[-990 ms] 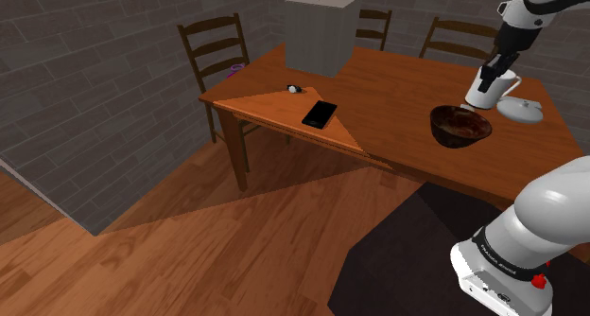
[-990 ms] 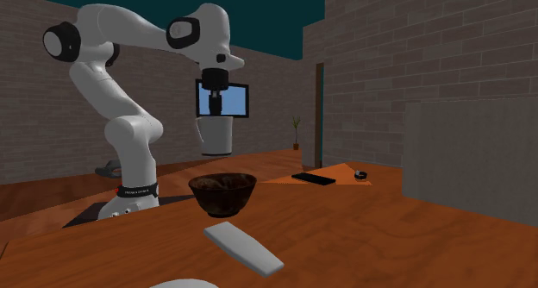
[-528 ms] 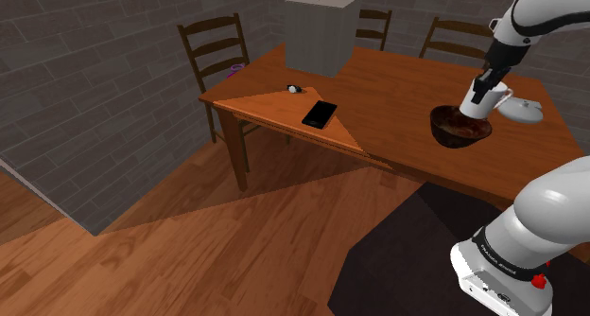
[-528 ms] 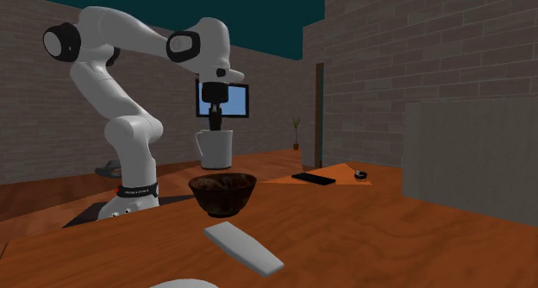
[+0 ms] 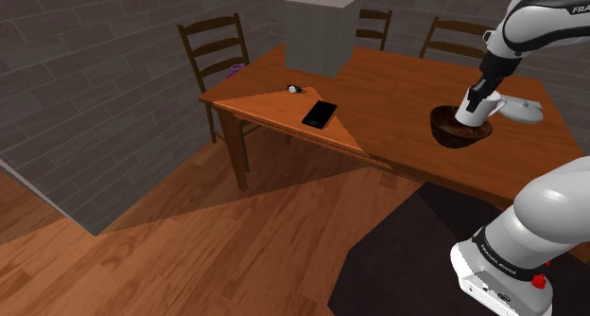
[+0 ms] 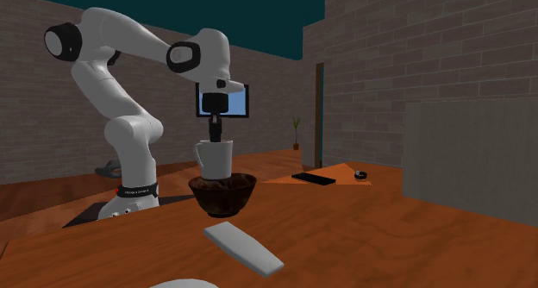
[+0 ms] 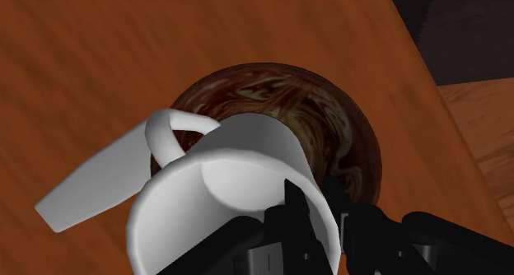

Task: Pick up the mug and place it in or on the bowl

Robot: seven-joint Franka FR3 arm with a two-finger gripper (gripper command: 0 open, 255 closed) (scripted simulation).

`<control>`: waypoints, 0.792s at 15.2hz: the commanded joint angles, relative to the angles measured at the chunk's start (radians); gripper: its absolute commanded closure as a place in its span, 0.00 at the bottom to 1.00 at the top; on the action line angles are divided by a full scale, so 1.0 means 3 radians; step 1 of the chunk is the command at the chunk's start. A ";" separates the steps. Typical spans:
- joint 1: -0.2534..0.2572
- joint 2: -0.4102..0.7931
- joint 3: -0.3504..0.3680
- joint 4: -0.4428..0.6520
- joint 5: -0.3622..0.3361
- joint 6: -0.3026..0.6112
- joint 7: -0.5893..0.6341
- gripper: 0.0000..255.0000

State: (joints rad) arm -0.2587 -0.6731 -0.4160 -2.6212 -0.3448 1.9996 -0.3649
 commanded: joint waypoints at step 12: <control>0.0008 -0.0038 0.0035 0.0081 0.0026 -0.0118 -0.0002 0.00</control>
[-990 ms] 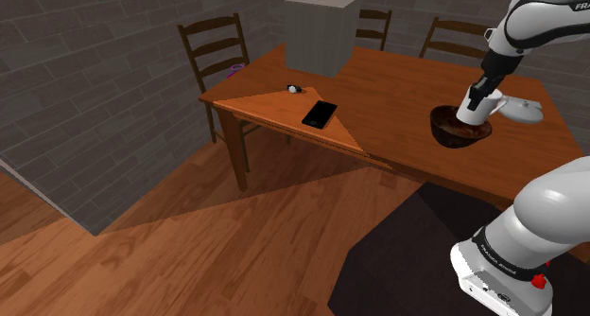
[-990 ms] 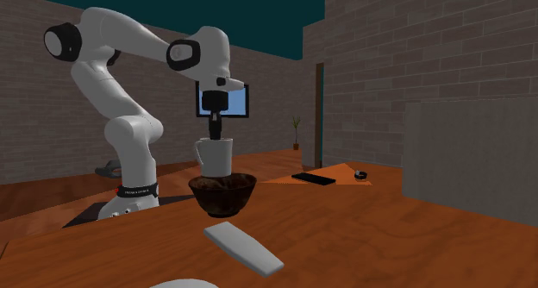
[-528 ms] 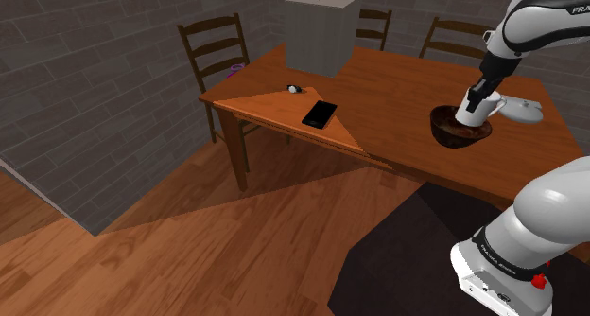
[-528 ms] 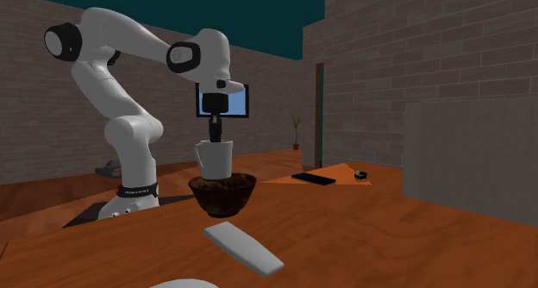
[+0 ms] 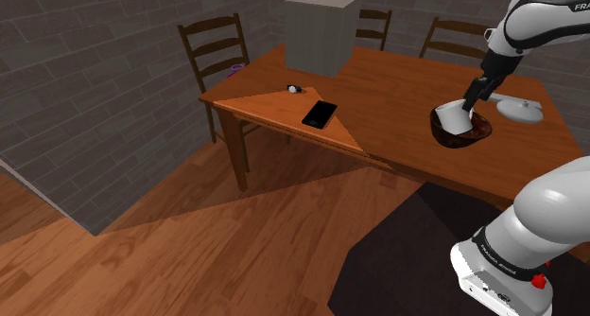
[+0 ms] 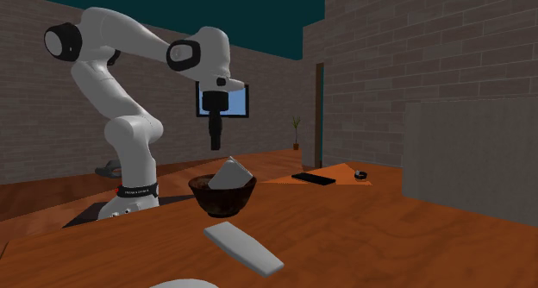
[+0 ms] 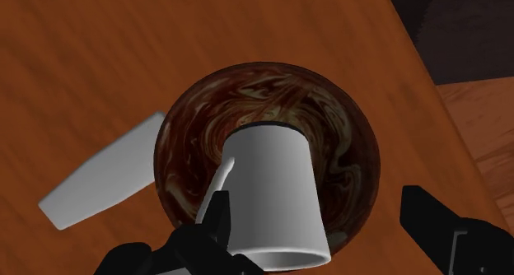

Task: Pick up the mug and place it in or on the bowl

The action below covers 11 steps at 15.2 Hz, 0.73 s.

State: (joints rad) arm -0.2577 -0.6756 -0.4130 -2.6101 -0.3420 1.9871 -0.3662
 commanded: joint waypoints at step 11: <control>0.0028 -0.0103 0.0116 0.0302 0.0089 -0.0410 -0.0011 0.00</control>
